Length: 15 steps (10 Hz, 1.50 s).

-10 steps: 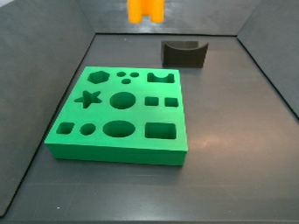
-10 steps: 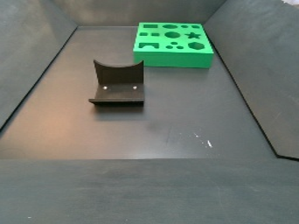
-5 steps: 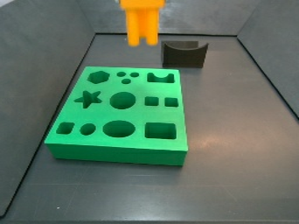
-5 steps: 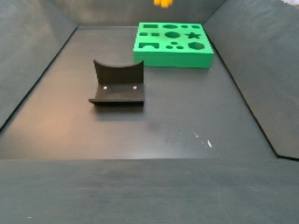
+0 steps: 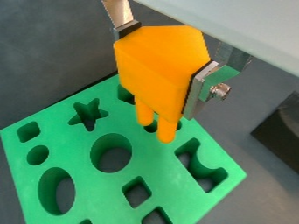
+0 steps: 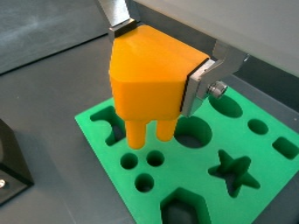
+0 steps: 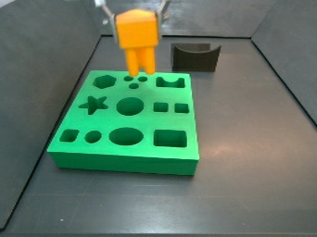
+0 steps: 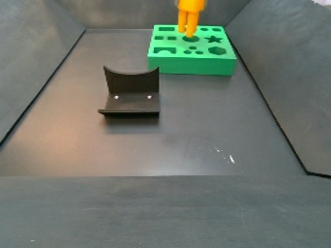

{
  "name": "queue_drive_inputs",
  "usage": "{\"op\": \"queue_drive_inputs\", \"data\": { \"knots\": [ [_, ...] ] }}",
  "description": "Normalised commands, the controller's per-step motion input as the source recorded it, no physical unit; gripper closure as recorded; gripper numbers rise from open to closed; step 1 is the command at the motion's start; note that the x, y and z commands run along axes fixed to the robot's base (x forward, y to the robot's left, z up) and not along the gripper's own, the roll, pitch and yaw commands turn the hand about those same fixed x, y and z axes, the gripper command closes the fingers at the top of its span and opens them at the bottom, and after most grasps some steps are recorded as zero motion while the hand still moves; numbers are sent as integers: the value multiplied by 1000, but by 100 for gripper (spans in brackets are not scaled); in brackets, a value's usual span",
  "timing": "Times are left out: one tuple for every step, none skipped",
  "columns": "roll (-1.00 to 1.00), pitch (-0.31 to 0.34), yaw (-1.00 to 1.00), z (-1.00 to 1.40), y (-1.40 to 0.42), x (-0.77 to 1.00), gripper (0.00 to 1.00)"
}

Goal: Insert the 3 prong object.

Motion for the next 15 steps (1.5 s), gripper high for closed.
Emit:
{"op": "queue_drive_inputs", "data": {
  "knots": [
    [0,-96,0,-271,83,-186,100],
    [0,-41,0,-246,100,-91,100],
    [0,0,-314,-220,74,0,100],
    [36,3,-654,-243,126,0,100],
    [47,36,-571,-246,149,0,100],
    [53,21,-520,-209,143,-54,100],
    [49,31,-471,-189,137,-34,100],
    [29,29,-506,-183,120,0,100],
    [13,4,-717,-203,89,0,100],
    [23,1,-846,-206,77,0,100],
    [41,9,-920,-209,40,0,100],
    [46,14,-1000,-211,0,0,100],
    [29,0,-1000,-189,0,0,100],
    [10,0,-1000,-189,0,0,100],
    [27,9,-997,-211,0,0,100]
  ]
}}
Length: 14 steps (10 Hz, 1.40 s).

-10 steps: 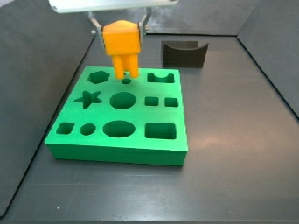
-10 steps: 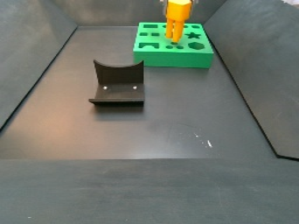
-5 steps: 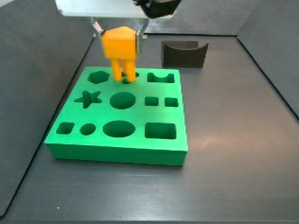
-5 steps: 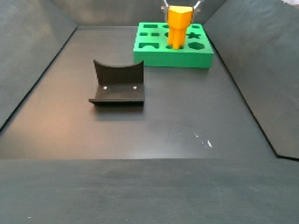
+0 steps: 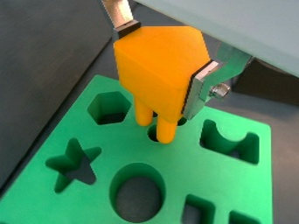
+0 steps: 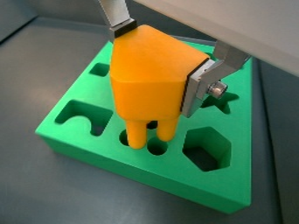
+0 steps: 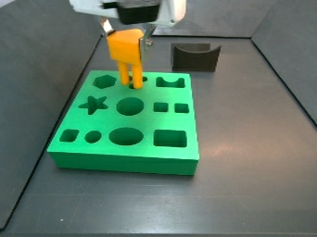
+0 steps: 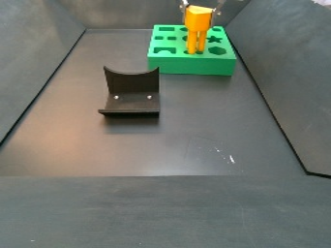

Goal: Insert the 3 prong object.

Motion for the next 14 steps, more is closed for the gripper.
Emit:
{"op": "queue_drive_inputs", "data": {
  "knots": [
    [34,21,-966,-223,9,0,100],
    [41,30,-960,-234,14,0,100],
    [61,44,-946,-246,11,0,100],
    [83,64,-883,-257,51,0,100],
    [76,64,-829,-257,83,0,100],
    [59,59,-609,-234,77,146,100],
    [64,71,-340,-206,91,226,100],
    [103,97,-309,-209,97,209,100],
    [83,94,-346,-251,31,334,100],
    [70,89,-460,-254,14,246,100],
    [80,84,-429,-229,23,31,100],
    [73,54,-331,-243,34,-80,100],
    [24,3,-197,-226,0,-234,100],
    [0,0,-111,-157,6,-214,100]
  ]
}}
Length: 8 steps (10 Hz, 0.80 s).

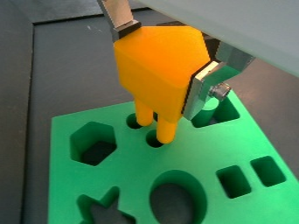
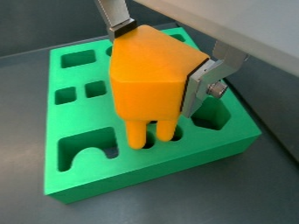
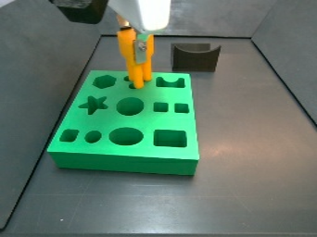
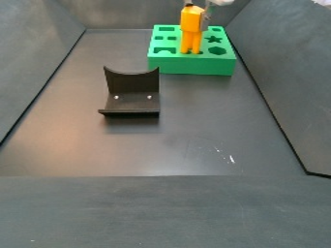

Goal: Insert the 3 prong object.

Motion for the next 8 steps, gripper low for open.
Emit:
{"op": "queue_drive_inputs", "data": {
  "knots": [
    [0,0,0,-169,34,-77,100],
    [14,0,0,-180,51,-49,100],
    [31,10,-117,-209,0,69,100],
    [43,27,-331,-206,0,0,100],
    [0,0,-217,-189,0,-171,100],
    [0,0,-111,-171,0,-200,100],
    [0,0,-71,-189,0,-171,100],
    [0,0,-29,-189,0,-163,100]
  ]
}}
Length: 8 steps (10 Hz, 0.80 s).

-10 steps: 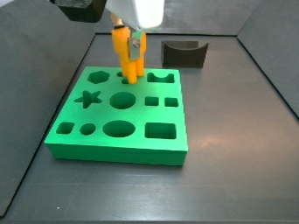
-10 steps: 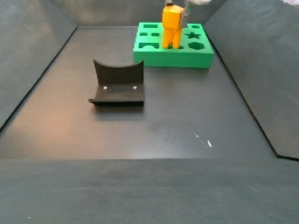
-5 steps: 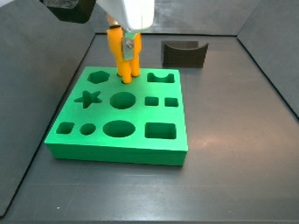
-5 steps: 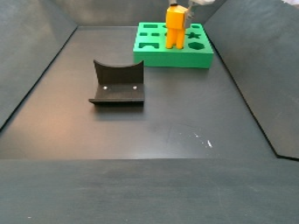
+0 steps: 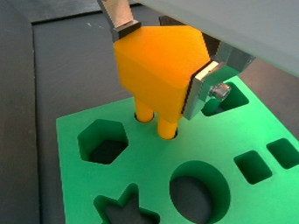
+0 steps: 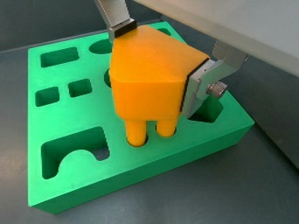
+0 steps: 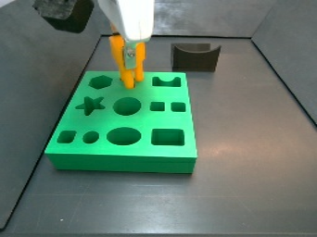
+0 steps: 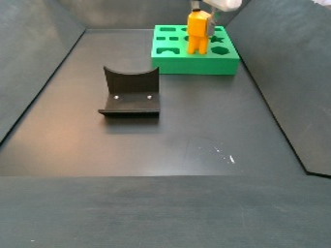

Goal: Insert the 3 prong object.

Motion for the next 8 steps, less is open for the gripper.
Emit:
{"op": "queue_drive_inputs", "data": {
  "knots": [
    [0,0,0,-226,0,29,100],
    [0,0,0,-237,0,74,100],
    [16,0,0,-237,0,17,100],
    [24,0,0,-289,0,0,100],
    [13,-1,0,-349,0,0,100],
    [21,0,-23,-403,0,6,100],
    [37,0,-26,-411,0,6,100],
    [0,-1,-51,-303,0,0,100]
  ]
}}
